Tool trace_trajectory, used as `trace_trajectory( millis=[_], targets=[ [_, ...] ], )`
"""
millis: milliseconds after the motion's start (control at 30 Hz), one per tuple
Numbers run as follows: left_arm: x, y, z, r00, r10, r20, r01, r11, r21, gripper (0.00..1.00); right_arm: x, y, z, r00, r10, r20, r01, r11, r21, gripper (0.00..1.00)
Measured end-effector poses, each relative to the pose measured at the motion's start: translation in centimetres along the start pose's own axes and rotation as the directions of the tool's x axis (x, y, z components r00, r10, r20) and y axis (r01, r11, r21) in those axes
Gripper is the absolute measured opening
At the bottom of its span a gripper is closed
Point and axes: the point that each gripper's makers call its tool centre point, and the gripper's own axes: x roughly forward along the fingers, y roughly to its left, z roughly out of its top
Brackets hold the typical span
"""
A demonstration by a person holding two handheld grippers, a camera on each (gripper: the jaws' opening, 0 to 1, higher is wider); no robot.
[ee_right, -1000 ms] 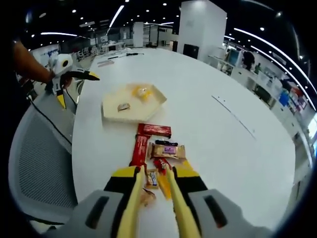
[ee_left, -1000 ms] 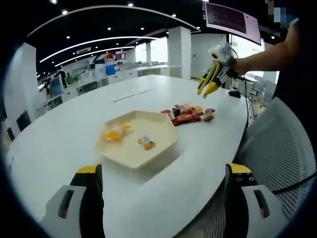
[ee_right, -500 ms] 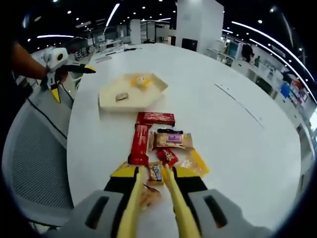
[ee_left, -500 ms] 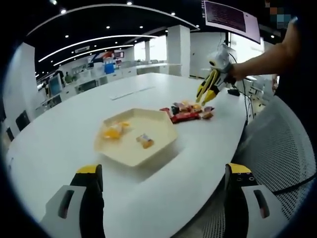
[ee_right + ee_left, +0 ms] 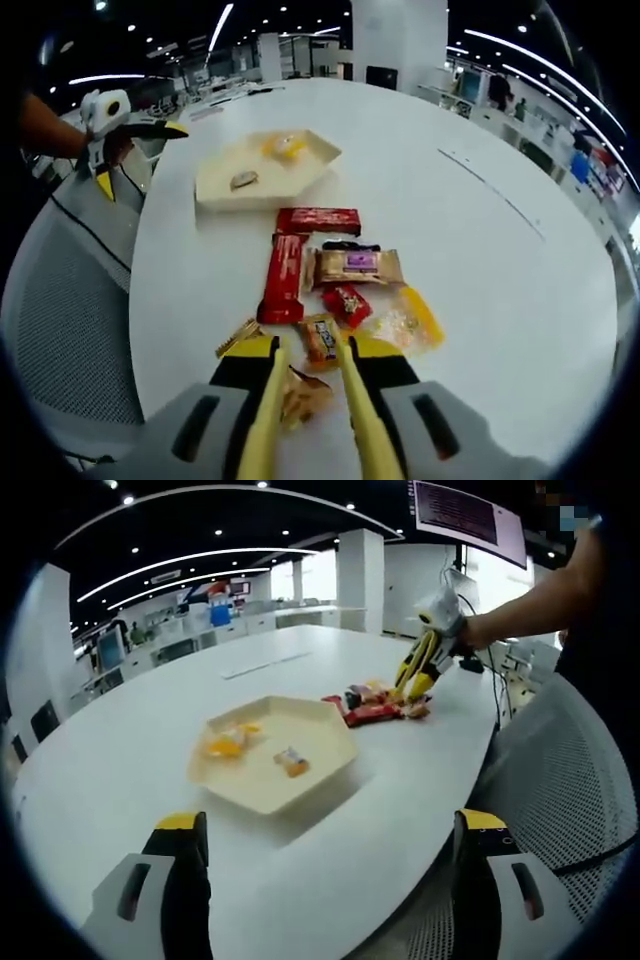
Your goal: Place the target food into the container with the food tongs after gripping and lifting it, then release it inside without dropping or visibly crushing the food.
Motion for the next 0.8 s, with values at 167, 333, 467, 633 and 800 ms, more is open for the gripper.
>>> trace_trajectory(
  millis=[167, 333, 467, 633, 800],
  targets=[
    [-0.05, 0.05, 0.05, 1.000, 0.004, 0.000, -0.004, 1.000, -0.003, 0.98, 0.68, -0.19, -0.40, 0.999, -0.018, -0.036, 0.017, 1.000, -0.023, 0.26],
    [-0.07, 0.10, 0.03, 1.000, 0.007, 0.000, -0.007, 1.000, -0.006, 0.98, 0.60, -0.43, -0.46, 0.998, -0.040, -0.048, 0.039, 0.999, -0.023, 0.22],
    [-0.08, 0.12, 0.01, 1.000, 0.007, 0.000, -0.007, 1.000, -0.009, 0.98, 0.51, -0.05, -0.43, 0.997, -0.042, -0.071, 0.040, 0.999, -0.029, 0.21],
    [-0.07, 0.16, 0.09, 1.000, 0.011, 0.003, -0.011, 1.000, -0.003, 0.98, 0.60, -0.14, -0.46, 0.995, -0.043, -0.091, 0.039, 0.998, -0.045, 0.20],
    [-0.07, 0.14, 0.09, 1.000, 0.010, 0.002, -0.010, 1.000, -0.004, 0.98, 0.26, -0.44, -0.19, 0.996, -0.047, -0.080, 0.045, 0.999, -0.026, 0.20]
  ],
)
